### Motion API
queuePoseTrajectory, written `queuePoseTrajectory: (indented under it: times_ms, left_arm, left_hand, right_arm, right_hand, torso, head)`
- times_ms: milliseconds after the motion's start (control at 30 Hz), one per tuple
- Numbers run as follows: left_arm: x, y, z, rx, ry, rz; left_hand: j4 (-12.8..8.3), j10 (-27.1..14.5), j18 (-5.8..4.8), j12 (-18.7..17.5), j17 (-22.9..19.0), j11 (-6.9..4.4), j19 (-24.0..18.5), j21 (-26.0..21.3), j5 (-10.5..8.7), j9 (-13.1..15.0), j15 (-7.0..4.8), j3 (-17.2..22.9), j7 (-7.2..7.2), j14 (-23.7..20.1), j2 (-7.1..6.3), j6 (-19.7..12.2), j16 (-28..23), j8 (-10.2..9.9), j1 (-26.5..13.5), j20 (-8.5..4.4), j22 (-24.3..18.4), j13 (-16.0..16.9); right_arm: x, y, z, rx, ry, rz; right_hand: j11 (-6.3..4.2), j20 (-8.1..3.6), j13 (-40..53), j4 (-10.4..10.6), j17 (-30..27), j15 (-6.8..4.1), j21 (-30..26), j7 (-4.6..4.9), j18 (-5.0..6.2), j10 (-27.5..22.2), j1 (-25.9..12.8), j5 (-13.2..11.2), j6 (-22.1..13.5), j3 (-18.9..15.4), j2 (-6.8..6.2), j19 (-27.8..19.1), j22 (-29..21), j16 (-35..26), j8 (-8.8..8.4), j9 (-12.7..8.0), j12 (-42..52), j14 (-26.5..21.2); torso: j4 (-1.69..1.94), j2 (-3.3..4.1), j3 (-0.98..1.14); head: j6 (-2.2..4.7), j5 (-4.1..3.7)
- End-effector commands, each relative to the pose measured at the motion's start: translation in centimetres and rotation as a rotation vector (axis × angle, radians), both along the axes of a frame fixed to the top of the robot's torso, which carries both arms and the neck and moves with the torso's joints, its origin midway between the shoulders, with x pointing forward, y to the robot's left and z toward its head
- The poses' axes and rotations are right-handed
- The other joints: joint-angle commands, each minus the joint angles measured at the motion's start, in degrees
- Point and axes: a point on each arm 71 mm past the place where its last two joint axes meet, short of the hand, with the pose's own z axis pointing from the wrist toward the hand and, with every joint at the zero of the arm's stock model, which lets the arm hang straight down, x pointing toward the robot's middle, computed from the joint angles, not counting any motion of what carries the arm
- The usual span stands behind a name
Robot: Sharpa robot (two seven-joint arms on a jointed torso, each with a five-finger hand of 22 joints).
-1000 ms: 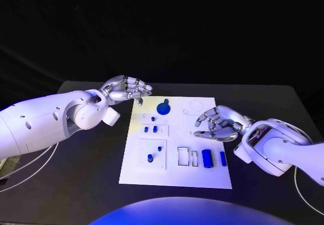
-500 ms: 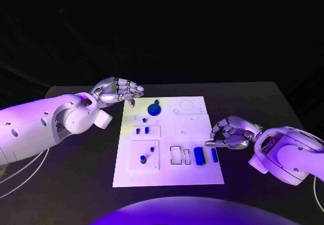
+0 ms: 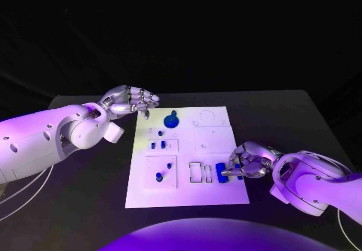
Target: Assemble the parts on the task board
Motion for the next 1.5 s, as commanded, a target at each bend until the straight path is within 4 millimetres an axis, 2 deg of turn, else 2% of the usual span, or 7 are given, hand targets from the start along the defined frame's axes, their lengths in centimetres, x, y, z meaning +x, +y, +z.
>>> queuePoseTrajectory:
  times_ms: [33,600,733,867,933,1133,1500]
  left_arm:
    - [-0.1,-0.2,0.1,-0.011,-0.008,-0.012]
    - [-0.1,-0.2,0.1,-0.008,0.002,-0.019]
    - [-0.1,-0.2,0.1,-0.007,0.004,-0.02]
    - [-0.2,-0.2,0.1,-0.007,0.005,-0.022]
    - [-0.2,-0.2,0.1,-0.007,0.005,-0.022]
    - [-0.2,-0.1,0.0,-0.006,0.007,-0.023]
    - [-0.1,-0.2,0.0,-0.006,0.007,-0.022]
  left_hand:
    - [-0.1,-0.4,0.31,0.2,0.08,-0.15,-0.38,0.3,-0.09,0.05,0.02,0.33,-0.08,-0.41,-0.11,-0.48,0.38,0.26,-0.66,-0.07,0.09,0.06]
    - [-0.17,-0.45,0.3,0.28,0.08,-0.14,-0.43,0.3,-0.1,0.09,0.03,0.4,-0.08,-0.46,-0.11,-0.5,0.41,0.34,-0.87,-0.05,0.11,0.09]
    - [-0.17,-0.45,0.3,0.28,0.08,-0.14,-0.43,0.3,-0.1,0.09,0.03,0.4,-0.08,-0.46,-0.11,-0.5,0.41,0.34,-0.87,-0.05,0.11,0.09]
    - [-0.17,-0.45,0.3,0.28,0.08,-0.14,-0.43,0.3,-0.1,0.09,0.03,0.4,-0.08,-0.46,-0.11,-0.5,0.41,0.34,-0.87,-0.05,0.11,0.09]
    - [-0.17,-0.45,0.3,0.28,0.08,-0.14,-0.43,0.3,-0.1,0.09,0.03,0.4,-0.08,-0.46,-0.11,-0.5,0.41,0.34,-0.87,-0.05,0.11,0.09]
    - [-0.21,-0.53,0.3,0.32,0.08,-0.13,-0.47,0.3,-0.1,0.12,0.05,0.45,-0.07,-0.5,-0.11,-0.54,0.43,0.38,-1.03,-0.03,0.12,0.1]
    - [-0.21,-0.53,0.3,0.32,0.08,-0.13,-0.47,0.3,-0.1,0.12,0.05,0.45,-0.07,-0.5,-0.11,-0.54,0.43,0.38,-1.03,-0.03,0.12,0.1]
  right_arm:
    - [-0.1,0.3,-0.5,-0.042,0.007,0.017]
    - [-0.1,1.5,-2.5,-0.099,0.036,0.038]
    - [-0.1,1.6,-2.6,-0.128,0.029,0.04]
    - [-0.1,1.6,-2.6,-0.136,0.01,0.028]
    - [-0.1,1.5,-2.6,-0.134,0.004,0.019]
    - [-0.2,1.3,-2.4,-0.095,0.008,-0.024]
    - [-0.3,1.6,-1.0,0.044,0.072,-0.111]
  right_hand:
    - [-0.02,-0.2,5.13,0.01,6.61,-0.35,0.2,-0.27,-0.62,0.35,-0.29,0.32,-0.16,-0.61,0.49,1.62,11.21,0.19,0.28,-0.07,0.36,4.4]
    - [-0.21,-0.27,5.44,-0.05,6.86,-0.47,0.37,-0.53,-0.67,0.49,-0.79,0.41,0.59,-1.86,1.45,1.73,11.34,0.23,0.94,-0.16,0.51,4.44]
    - [-0.54,-0.52,5.76,-0.31,7.05,-0.76,0.45,-0.89,-0.69,0.69,2.56,0.26,1.38,-1.64,2.53,1.8,11.44,0.25,1.45,-0.35,0.66,4.47]
    - [-0.9,-0.82,6.38,-1.35,7.19,-1.1,0.58,-1.21,-0.74,1.12,10.21,0.45,2.0,0.6,4.87,1.92,11.59,0.25,1.32,-1.15,1.03,4.49]
    - [-1.07,-1.01,6.57,-1.63,7.26,-1.28,0.66,-1.37,-0.75,1.22,12.96,0.5,2.39,2.43,5.48,1.97,11.66,0.26,0.98,-1.71,1.11,4.5]
    - [-1.41,-1.21,7.33,-0.67,7.44,-1.51,1.05,-1.77,-0.85,1.77,14.47,0.53,3.73,4.87,5.66,2.17,11.86,0.28,0.75,-2.5,1.75,4.54]
    - [-1.92,-1.55,8.32,-0.26,7.87,-1.92,1.48,-2.36,-0.94,2.58,13.34,0.46,5.38,6.51,5.99,2.38,12.06,0.36,0.84,-2.95,2.7,4.62]
  torso:
    - [0.02,0.02,0.05]
    - [0.03,-0.06,-0.06]
    - [-0.02,-0.03,-0.07]
    - [-0.02,-0.1,-0.08]
    - [-0.02,-0.08,-0.08]
    - [-0.06,-0.08,-0.06]
    - [0.0,-0.12,-0.07]
  head:
    - [-0.13,0.08]
    - [-0.42,0.25]
    - [-0.46,0.36]
    - [-0.41,0.35]
    - [-0.4,0.34]
    - [-0.33,0.32]
    - [-0.15,0.18]
